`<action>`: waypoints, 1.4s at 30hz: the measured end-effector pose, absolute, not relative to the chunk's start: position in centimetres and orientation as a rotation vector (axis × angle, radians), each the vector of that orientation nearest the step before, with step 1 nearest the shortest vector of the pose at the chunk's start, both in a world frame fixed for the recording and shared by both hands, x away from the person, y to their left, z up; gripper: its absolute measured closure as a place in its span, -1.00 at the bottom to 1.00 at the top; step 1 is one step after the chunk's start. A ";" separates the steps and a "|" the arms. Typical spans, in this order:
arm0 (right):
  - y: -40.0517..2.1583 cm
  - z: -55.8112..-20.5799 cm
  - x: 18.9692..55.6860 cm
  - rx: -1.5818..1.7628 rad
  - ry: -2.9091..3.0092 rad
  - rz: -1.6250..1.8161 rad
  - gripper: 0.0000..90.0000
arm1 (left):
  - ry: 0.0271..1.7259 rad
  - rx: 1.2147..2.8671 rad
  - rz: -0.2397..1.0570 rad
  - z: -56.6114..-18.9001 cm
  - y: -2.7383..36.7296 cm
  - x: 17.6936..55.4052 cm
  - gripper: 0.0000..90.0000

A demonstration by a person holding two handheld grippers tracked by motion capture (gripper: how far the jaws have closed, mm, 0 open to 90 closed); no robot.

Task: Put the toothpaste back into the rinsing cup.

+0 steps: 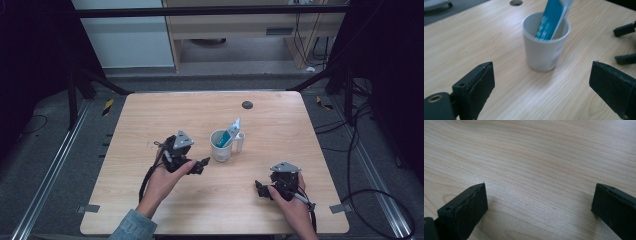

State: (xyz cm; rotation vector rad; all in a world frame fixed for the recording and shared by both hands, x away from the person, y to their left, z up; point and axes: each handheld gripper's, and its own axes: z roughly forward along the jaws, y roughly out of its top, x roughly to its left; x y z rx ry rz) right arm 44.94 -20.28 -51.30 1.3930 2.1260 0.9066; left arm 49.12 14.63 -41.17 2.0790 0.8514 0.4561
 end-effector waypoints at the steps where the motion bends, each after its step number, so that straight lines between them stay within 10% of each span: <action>1: -20.3 -51.3 44.9 1.392 2.126 0.907 -0.99 | 0.851 2.079 0.456 -41.2 14.6 49.1 -0.89; 42: -20.3 -51.3 44.9 1.393 2.126 0.907 -0.99 | 1.250 2.110 0.562 -49.5 28.9 53.0 -0.87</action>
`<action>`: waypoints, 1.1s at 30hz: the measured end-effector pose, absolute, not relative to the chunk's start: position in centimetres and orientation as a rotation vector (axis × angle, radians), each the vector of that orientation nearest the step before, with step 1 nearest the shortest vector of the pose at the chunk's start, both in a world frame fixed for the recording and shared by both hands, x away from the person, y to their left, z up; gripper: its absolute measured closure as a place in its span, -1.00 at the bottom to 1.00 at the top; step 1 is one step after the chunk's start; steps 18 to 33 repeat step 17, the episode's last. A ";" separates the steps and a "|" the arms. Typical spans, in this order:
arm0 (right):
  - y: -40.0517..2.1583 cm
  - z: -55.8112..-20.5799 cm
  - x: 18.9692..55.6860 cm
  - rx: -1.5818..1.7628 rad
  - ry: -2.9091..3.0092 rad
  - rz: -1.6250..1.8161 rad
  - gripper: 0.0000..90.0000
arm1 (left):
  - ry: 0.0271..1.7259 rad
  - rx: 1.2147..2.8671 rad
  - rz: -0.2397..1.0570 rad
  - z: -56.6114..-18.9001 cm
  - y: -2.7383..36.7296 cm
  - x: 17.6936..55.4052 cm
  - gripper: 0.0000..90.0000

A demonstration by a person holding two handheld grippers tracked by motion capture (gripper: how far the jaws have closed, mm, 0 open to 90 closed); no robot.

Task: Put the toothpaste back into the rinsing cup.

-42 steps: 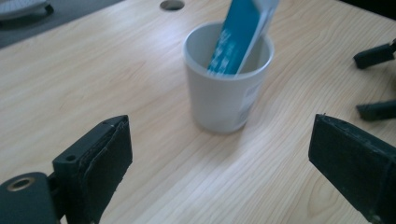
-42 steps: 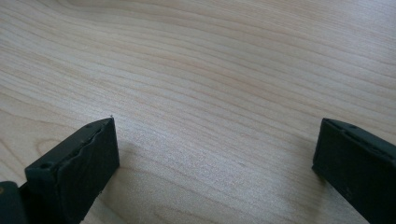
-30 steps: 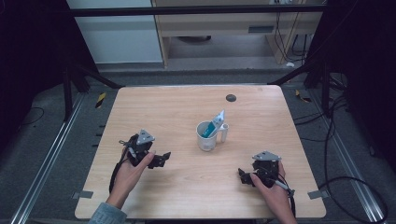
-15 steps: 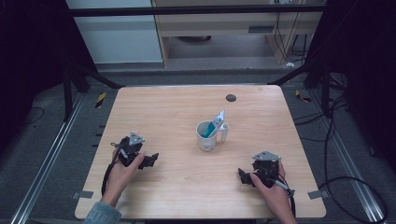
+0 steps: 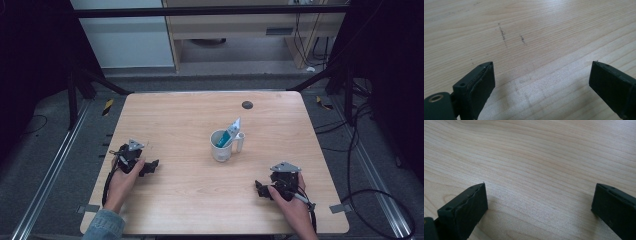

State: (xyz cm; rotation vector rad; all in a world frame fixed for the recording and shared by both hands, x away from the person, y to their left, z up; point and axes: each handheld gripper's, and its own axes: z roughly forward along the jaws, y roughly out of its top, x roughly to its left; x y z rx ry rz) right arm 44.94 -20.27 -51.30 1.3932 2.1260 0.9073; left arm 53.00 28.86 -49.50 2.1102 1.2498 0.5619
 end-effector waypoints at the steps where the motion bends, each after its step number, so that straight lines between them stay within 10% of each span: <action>1: -20.3 -51.3 44.9 1.393 2.126 0.907 -0.99 | 1.246 2.100 0.554 -49.7 28.9 53.1 -0.87; 33: -20.3 -51.3 44.9 1.393 2.126 0.907 -0.99 | 1.248 2.068 0.547 -50.7 29.5 54.3 -1.00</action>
